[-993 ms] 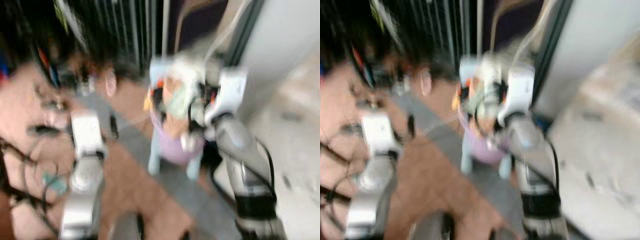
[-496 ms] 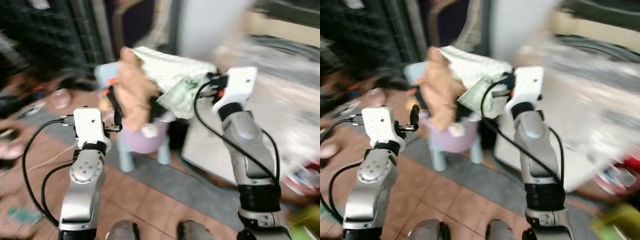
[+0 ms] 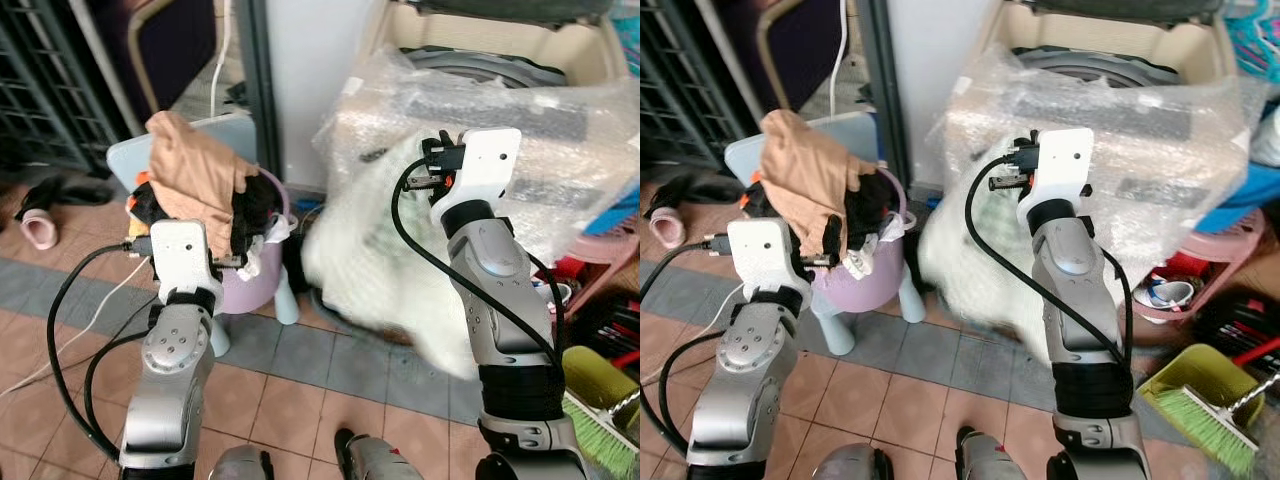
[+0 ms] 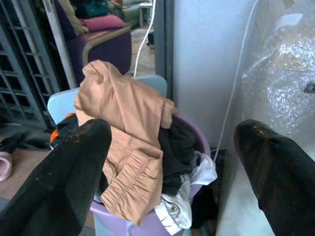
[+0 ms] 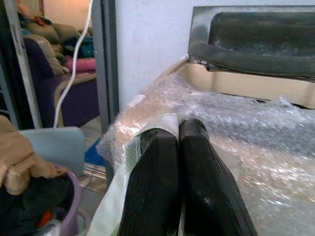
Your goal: Clothes washing
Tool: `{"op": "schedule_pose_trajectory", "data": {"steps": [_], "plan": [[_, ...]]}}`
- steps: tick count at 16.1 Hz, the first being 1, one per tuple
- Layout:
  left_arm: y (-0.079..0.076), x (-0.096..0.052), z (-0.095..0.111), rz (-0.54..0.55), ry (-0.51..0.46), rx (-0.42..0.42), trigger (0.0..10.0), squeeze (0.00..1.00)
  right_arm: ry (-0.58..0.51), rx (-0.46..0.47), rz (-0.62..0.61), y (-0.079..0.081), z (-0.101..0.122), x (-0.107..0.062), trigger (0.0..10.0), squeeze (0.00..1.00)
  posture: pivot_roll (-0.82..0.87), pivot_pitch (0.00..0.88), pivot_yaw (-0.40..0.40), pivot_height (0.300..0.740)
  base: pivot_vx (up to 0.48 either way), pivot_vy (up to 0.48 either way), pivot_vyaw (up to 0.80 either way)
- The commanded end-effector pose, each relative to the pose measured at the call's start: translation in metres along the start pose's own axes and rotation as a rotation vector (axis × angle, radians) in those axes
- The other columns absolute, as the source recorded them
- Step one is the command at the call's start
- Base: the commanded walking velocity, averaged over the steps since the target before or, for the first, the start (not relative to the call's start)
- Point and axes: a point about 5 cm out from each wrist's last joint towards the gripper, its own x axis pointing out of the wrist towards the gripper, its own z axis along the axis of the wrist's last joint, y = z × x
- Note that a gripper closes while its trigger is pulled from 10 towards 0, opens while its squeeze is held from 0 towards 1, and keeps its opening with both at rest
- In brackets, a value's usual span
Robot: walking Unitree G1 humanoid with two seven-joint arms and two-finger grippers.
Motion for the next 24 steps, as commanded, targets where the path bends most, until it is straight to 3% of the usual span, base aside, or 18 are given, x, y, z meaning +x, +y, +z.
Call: {"op": "schedule_pose_trajectory", "data": {"steps": [1, 9, 18, 24], "plan": [[0.002, -0.001, -0.001, -0.010, -0.001, 0.005, 10.0, 0.00, -0.013, -0.011, -0.012, -0.002, 0.002, -0.002, 10.0, 0.00, 0.01, 0.071, 0.030, 0.740, 0.262, -0.304, -0.80], [0.003, 0.002, -0.001, -0.019, 0.000, 0.017, 10.0, 0.00, 0.011, -0.014, -0.010, -0.002, -0.007, -0.007, 10.0, 0.00, 0.01, 0.062, 0.035, 0.740, 0.282, -0.323, -0.77], [0.004, 0.002, -0.004, 0.029, 0.024, -0.013, 10.0, 0.00, 0.017, 0.010, 0.103, 0.012, -0.010, -0.012, 10.0, 0.00, 0.01, 0.061, 0.038, 0.740, 0.000, 0.000, 0.00], [0.008, 0.004, -0.004, 0.040, 0.031, -0.023, 10.0, 0.00, 0.013, 0.010, 0.122, 0.014, -0.010, -0.011, 10.0, 0.00, 0.01, 0.058, 0.040, 0.740, 0.000, 0.476, 0.00]]}}
